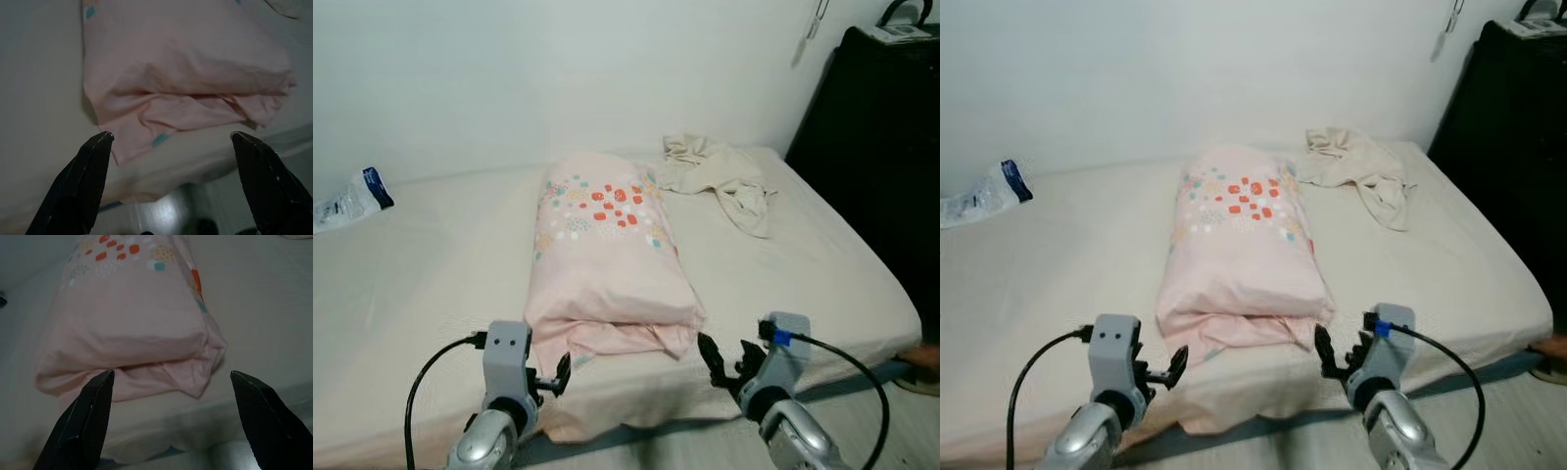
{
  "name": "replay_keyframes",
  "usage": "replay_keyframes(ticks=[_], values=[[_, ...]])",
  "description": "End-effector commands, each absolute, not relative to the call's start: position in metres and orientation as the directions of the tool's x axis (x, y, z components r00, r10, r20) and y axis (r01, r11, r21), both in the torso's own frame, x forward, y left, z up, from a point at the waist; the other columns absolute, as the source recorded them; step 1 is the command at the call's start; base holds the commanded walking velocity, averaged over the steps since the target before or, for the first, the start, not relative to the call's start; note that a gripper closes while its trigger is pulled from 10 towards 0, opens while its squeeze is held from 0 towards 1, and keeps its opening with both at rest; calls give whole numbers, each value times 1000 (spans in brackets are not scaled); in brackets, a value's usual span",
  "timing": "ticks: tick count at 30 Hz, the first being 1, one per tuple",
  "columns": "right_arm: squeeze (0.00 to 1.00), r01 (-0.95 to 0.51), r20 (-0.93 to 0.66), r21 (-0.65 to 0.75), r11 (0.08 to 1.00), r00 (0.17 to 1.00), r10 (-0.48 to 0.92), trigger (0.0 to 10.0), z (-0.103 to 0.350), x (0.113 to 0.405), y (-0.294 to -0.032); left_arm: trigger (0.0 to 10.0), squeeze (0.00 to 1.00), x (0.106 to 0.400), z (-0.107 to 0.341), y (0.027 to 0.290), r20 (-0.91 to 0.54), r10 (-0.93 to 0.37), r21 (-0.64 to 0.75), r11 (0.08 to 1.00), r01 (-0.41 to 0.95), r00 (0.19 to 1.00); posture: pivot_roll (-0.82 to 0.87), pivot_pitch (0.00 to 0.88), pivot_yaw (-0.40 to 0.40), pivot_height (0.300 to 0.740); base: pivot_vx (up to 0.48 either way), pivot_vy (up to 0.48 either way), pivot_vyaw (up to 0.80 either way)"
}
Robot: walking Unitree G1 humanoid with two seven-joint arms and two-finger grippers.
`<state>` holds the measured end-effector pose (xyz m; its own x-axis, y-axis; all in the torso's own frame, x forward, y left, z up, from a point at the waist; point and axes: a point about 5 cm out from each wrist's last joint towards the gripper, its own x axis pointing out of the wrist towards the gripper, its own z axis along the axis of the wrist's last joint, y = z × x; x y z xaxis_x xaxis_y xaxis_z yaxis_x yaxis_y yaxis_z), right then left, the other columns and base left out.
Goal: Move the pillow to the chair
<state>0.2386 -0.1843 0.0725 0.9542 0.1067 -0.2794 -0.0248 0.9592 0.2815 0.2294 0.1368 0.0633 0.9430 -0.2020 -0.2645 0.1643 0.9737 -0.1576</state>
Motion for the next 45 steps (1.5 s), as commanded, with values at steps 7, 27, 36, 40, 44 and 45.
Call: replay_keyframes(ticks=[7, 27, 36, 40, 44, 45], values=[[0, -40, -291, 297, 954, 948, 131, 10000, 71, 237, -184, 10000, 0, 228, 61, 137, -281, -183, -172, 975, 138, 942, -27, 126, 31, 740, 154, 0, 0], [0, -63, -232, 293, 954, 963, 135, 10000, 87, 277, -195, 10000, 0, 276, 75, 170, -205, 68, -192, 976, -108, 976, -49, 64, 54, 662, 0, 0, 0], [0, -37, -206, 273, 961, 974, 96, 10000, 98, 308, -200, 10000, 0, 298, 85, 174, -164, 73, -145, 985, -97, 984, -46, 72, 77, 622, 0, 0, 0], [0, -25, -206, 281, 959, 975, 86, 10000, 97, 314, -199, 10000, 0, 299, 84, 176, -165, 82, -138, 985, -105, 983, -41, 76, 79, 607, 0, 0, 0], [0, -28, -201, 283, 959, 976, 88, 10000, 97, 317, -197, 10000, 0, 299, 81, 175, -170, 84, -135, 985, -108, 982, -40, 83, 77, 592, 0, 0, 0], [0, -30, -193, 282, 959, 977, 88, 10000, 98, 319, -197, 10000, 0, 299, 80, 174, -172, 83, -134, 985, -107, 982, -41, 85, 77, 582, 0, 0, 0]])
